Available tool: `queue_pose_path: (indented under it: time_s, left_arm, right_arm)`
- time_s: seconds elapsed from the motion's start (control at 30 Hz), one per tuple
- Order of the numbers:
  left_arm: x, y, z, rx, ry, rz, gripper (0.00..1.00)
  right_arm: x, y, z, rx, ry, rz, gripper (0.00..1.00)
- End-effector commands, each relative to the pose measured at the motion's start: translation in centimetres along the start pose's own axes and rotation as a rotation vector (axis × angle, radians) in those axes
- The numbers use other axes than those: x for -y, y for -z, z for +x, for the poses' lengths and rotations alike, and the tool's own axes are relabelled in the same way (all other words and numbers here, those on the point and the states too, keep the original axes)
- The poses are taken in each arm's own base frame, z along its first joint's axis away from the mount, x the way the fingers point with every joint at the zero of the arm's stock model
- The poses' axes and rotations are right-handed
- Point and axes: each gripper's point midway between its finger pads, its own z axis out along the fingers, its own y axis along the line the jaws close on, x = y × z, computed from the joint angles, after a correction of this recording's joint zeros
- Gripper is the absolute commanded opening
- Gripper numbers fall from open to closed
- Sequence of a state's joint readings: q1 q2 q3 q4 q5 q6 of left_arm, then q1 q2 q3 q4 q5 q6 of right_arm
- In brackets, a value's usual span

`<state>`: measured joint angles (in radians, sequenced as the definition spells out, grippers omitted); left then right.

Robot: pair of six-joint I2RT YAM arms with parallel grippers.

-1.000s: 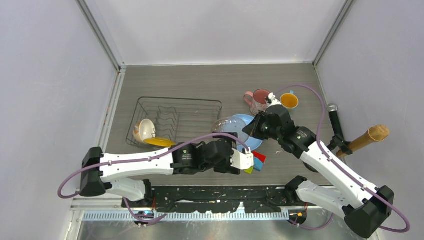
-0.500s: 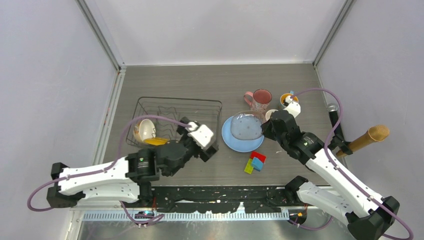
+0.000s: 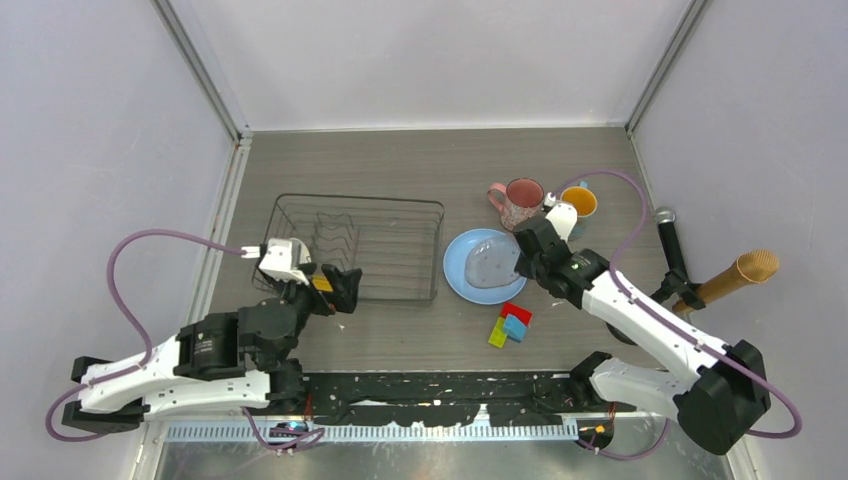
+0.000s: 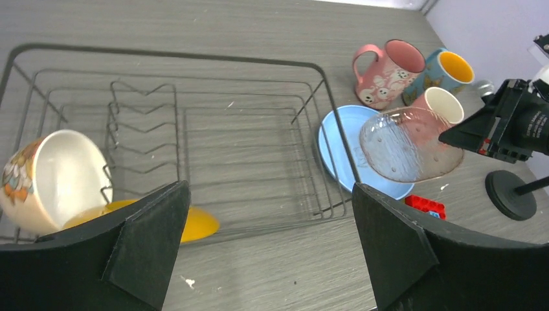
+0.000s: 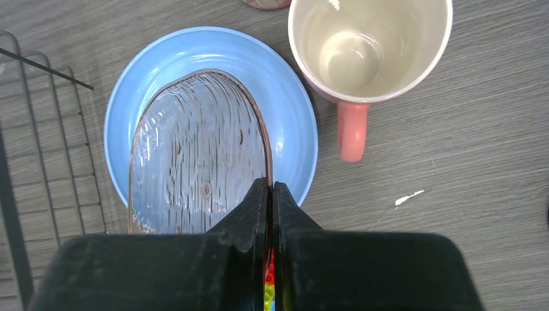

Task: Unload the mixed dishes from the dish rack
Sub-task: Place the plate at the center of the board.

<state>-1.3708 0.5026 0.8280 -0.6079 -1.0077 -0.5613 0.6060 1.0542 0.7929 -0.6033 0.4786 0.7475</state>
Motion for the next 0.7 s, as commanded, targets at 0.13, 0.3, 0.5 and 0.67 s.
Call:
queue_pose_path:
  time_s: [0.13,0.3,0.5,0.67]
  left_arm:
    - [-3.6,0.9,1.1,0.002,0.146,-0.130,1.00]
    - [-5.9,1.4,2.0,-0.018,0.150,-0.235,1.00]
    - [-6.9,1.8,3.1,-0.049,0.183,-0.292,1.00]
    - [-7.9,2.1,3.9,-0.058,0.208,-0.341,1.00]
  right_arm:
    - [-1.0,-2.7,-0.1,0.014,0.060,0.031,0.05]
    - [-1.6,-4.1,0.1,0.007,0.070,0.051,0.08]
    - [-2.3,-5.3,0.2,0.008,0.068,0.054,0.12]
    - [-2.4,-6.0,0.3,0.010,0.059,0.075,0.18]
